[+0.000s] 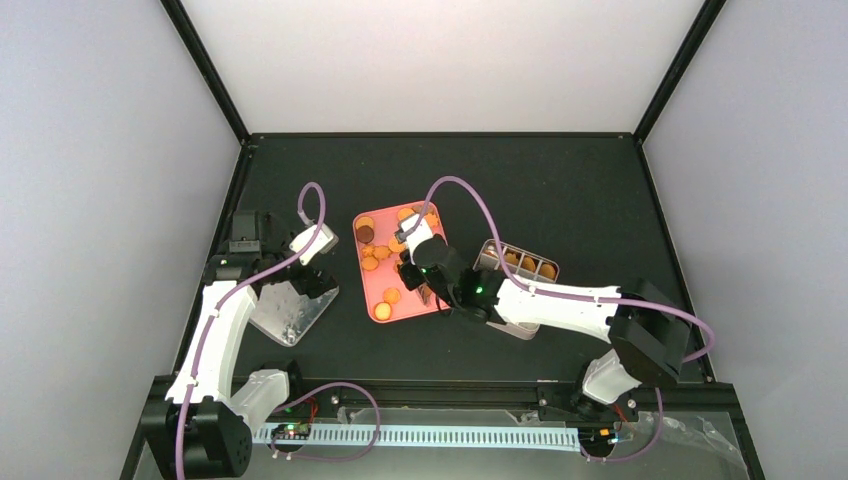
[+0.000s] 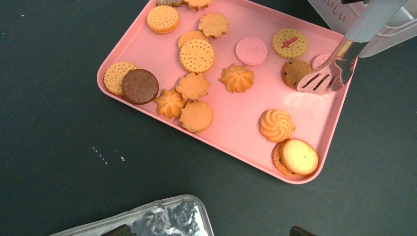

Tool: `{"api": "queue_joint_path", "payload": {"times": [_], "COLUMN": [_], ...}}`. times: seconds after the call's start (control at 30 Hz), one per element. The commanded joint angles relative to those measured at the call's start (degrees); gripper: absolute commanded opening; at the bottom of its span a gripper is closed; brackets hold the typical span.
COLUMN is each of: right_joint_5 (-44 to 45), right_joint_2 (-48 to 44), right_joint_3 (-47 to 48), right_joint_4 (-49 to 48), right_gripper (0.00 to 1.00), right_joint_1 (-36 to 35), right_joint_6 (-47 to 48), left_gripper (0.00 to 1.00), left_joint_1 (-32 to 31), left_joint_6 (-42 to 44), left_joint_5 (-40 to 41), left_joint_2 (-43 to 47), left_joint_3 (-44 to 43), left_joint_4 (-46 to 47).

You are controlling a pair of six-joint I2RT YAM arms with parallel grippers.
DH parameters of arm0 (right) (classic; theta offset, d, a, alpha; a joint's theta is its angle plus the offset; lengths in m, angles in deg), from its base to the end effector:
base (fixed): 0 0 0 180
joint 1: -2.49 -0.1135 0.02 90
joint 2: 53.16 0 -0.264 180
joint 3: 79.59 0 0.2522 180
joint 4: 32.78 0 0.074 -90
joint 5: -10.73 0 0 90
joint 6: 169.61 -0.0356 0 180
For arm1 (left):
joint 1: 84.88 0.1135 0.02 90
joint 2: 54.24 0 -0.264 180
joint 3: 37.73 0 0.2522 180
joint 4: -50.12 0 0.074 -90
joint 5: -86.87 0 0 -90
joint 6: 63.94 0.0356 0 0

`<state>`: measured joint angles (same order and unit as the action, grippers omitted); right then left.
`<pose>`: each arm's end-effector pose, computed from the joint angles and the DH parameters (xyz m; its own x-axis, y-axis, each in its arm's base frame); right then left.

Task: Pack the cookies
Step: Adjust the fake cookies on the plate.

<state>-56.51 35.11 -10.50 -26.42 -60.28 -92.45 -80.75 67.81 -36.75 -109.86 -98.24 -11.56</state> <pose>0.1708 0.3019 0.2485 -0.3391 -0.2110 -0.9168 -0.5999 0.7992 0.0379 0.1799 -0.0068 0.2662 -0.4611 0.5226 -0.7171 0.7366 0.6761 0.0191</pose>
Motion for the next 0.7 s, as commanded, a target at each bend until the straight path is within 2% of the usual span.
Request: {"api": "queue_joint_path", "payload": {"times": [0.0, 0.4, 0.57, 0.67], "right_joint_5": [2.9, 4.0, 3.5, 3.7], "right_joint_2": [-2.7, -9.6, -7.3, -4.3], "right_joint_3": [3.2, 6.8, 6.6, 7.7], "right_joint_4": [1.9, 3.8, 2.9, 2.8], "right_gripper": [0.06, 0.05, 0.10, 0.17], "right_joint_1": [-0.4, -0.3, -0.3, -0.3], "right_joint_6": [-0.4, 2.5, 2.2, 2.4], "left_gripper": [0.84, 0.84, 0.84, 0.84], "left_joint_1": [0.4, 0.4, 0.4, 0.4], "left_joint_6": [0.0, -0.2, -0.3, -0.2], "left_joint_5": [-0.4, -0.7, -0.9, -0.8], "left_joint_2": [0.0, -0.3, -0.3, 0.0], "left_joint_3": [-2.5, -3.4, -3.5, -3.7], "left_joint_4": [-1.2, -1.4, -1.5, -1.7]}}
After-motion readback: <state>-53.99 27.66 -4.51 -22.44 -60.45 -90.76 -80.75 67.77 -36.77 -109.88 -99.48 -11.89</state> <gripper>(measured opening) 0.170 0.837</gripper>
